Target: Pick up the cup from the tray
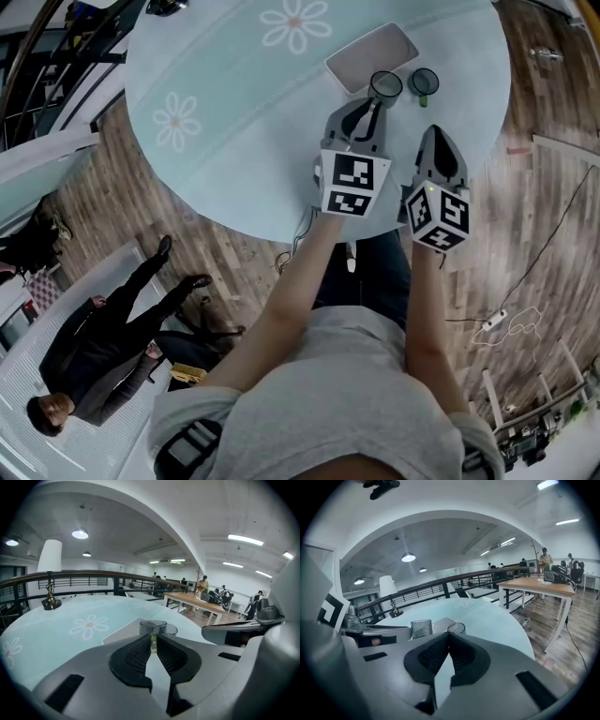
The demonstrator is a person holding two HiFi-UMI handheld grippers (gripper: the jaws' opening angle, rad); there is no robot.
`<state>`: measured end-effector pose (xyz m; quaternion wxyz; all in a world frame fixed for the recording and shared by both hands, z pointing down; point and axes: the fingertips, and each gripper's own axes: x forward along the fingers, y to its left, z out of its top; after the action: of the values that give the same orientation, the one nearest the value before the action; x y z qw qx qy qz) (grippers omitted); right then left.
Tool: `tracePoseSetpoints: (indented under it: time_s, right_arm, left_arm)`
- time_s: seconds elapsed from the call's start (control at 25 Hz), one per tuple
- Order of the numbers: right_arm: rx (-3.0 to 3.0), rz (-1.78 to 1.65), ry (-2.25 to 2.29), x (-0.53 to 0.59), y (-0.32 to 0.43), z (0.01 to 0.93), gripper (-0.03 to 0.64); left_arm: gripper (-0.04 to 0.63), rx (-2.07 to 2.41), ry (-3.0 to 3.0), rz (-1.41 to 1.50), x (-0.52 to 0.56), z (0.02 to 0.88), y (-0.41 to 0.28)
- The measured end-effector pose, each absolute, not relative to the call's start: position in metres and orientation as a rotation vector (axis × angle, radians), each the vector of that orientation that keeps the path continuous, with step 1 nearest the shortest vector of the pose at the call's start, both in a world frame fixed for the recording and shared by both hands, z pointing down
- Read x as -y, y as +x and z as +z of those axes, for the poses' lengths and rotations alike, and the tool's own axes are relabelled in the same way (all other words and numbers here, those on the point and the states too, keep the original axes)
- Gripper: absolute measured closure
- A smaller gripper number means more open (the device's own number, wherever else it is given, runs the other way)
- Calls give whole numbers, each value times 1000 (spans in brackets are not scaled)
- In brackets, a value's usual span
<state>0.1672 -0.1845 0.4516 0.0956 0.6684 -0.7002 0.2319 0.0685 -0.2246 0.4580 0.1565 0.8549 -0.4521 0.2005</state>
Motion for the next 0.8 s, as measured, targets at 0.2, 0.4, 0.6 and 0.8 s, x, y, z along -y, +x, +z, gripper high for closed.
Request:
tracePoseSetpoints:
  time_s: [0.2,0.4,0.6,0.8]
  right_arm:
    - [2042,701,2013,171,178,455,609]
    - [2020,713,2032,161,184,457,609]
    - [2008,732,2032,156,189,463,609]
    - [2008,738,2025,156,188,465,609]
  left_arm:
    - [549,1236,2466,598,211,468,85]
    - [549,1198,2462,643,201,485,93]
    - [549,1190,2439,682,201,499,97]
    - [549,1197,2438,713,206,504,95]
